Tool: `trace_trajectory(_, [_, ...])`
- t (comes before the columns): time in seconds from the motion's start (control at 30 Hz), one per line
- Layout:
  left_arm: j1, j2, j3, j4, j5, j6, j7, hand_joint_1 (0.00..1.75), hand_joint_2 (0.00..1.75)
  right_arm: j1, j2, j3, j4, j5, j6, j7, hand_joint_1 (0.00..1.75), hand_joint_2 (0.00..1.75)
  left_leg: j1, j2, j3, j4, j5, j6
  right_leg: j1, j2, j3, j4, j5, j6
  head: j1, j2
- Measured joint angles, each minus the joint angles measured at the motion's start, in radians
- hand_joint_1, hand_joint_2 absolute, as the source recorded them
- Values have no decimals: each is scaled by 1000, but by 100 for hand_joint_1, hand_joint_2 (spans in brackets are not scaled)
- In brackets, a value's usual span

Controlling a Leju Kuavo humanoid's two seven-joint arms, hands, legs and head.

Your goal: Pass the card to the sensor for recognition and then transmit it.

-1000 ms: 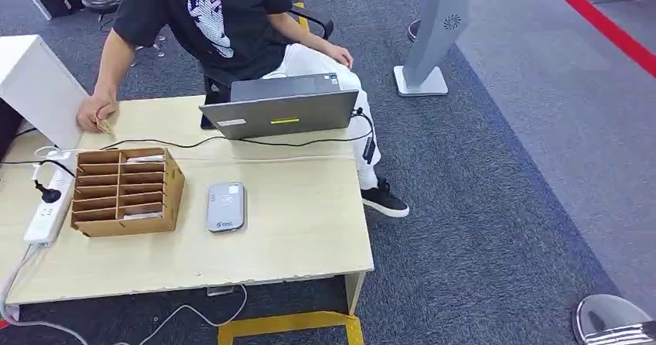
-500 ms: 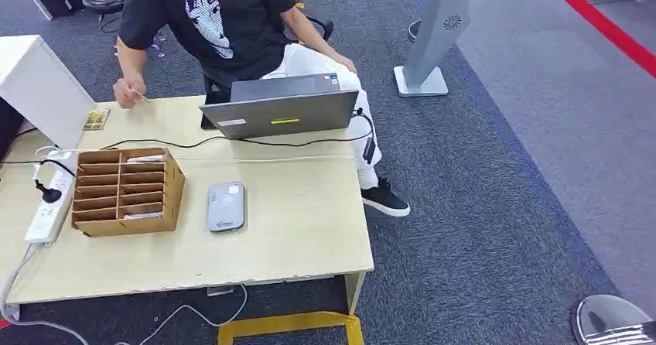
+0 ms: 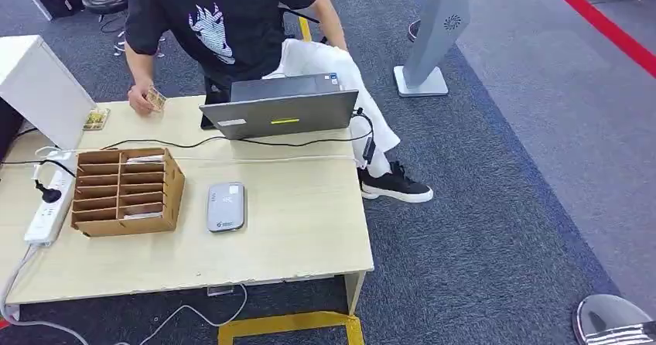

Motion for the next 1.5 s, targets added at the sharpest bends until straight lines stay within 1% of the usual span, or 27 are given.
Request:
trace_trajectory(0.17, [-5,-2,-23,-166,-82,-2,-4,0,175,-1,0,0,0,7,2,0,0,175,-1,0,0,0,0,0,0,0,0,0,0,0,-1,0])
trace_trajectory(0.23, [-28,8,-27,-206,-131,-24,1,0,175,-1,0,0,0,8,2,0,0,175,0,0,0,0,0,0,0,0,0,0,0,0,0,0])
trace_trajectory(0.3, [-61,34,-33,-227,-181,-54,21,0,175,-2,0,0,0,9,5,0,0,175,-1,0,1,0,0,0,0,0,0,0,0,-1,-1,0])
trace_trajectory(0.4, [-126,82,-48,-234,-246,-84,54,0,175,-5,0,0,0,15,18,3,0,175,0,0,1,0,1,0,0,0,0,0,1,-1,-1,0])
trace_trajectory(0.6, [-267,167,-96,-210,-341,-103,127,0,175,-18,0,1,0,26,38,23,0,175,0,0,1,0,2,-1,0,0,0,0,2,-2,0,0])
trace_trajectory(0.8, [-412,239,-137,-119,-427,-98,200,0,175,-29,0,4,0,39,57,41,0,175,0,0,1,0,2,-1,0,1,0,0,2,-2,0,0])
trace_trajectory(1.03, [-575,304,-167,46,-515,-79,271,0,175,-43,0,9,-2,56,73,61,0,175,0,2,1,0,2,-1,0,1,-1,0,2,-2,-1,0])
trace_trajectory(1.3, [-757,364,-185,259,-596,-53,335,0,175,-59,0,10,-3,75,92,82,0,175,0,2,1,0,3,-1,0,2,-1,1,3,-2,0,0])
trace_trajectory(1.5, [-888,399,-188,414,-648,-42,378,0,175,-67,0,11,-4,91,108,96,0,175,0,2,1,0,3,-1,0,2,-1,1,3,-2,0,0])
